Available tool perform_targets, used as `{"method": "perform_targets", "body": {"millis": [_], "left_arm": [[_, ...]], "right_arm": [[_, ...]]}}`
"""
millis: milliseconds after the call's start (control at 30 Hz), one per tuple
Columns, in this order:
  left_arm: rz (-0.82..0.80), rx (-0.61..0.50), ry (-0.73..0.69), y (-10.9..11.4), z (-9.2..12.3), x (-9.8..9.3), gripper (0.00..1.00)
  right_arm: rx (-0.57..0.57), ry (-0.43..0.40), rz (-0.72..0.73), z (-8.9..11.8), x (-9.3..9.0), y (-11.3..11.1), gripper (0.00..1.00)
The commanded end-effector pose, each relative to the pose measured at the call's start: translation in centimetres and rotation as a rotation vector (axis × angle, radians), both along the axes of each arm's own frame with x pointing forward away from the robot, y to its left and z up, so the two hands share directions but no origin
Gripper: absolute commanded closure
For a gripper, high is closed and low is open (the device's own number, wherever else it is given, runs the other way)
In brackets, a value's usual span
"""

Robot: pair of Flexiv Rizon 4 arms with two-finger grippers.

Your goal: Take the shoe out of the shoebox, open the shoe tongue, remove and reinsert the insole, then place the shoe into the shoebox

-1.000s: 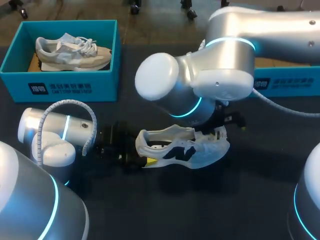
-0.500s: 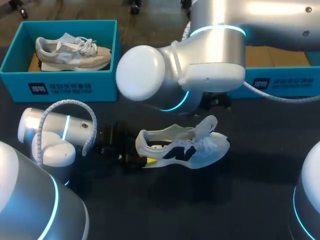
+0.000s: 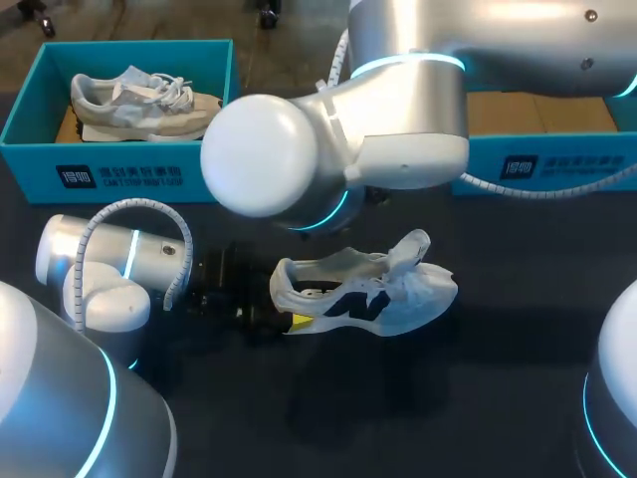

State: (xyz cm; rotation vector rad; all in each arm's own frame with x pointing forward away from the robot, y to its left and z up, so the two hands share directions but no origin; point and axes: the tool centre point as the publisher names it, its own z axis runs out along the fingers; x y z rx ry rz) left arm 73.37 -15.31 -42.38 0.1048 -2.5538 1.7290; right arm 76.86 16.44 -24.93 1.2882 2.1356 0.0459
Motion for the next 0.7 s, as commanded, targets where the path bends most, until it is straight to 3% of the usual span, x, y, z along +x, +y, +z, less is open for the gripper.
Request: {"method": "perform_targets", "body": {"millis": [33, 233, 400, 700], "left_arm": [[-0.002, 0.004, 0.002, -0.2, -0.3, 0.1, 1.00], [-0.002, 0.004, 0.002, -0.2, -0.3, 0.1, 1.00], [-0.002, 0.004, 0.002, -0.2, -0.3, 0.1, 1.00], [-0.002, 0.004, 0.002, -0.2, -0.3, 0.1, 1.00]], "right_arm": [[0.018, 0.086, 0.231, -0.2, 0.0, 0.4, 1.00], [-0.041, 0.183, 0.506, -0.4, -0.8, 1.8, 1.00], [-0.095, 0.241, 0.608, -0.5, -0.8, 1.9, 1.00], [-0.076, 0.409, 0.843, -0.3, -1.7, 2.0, 1.00]]}}
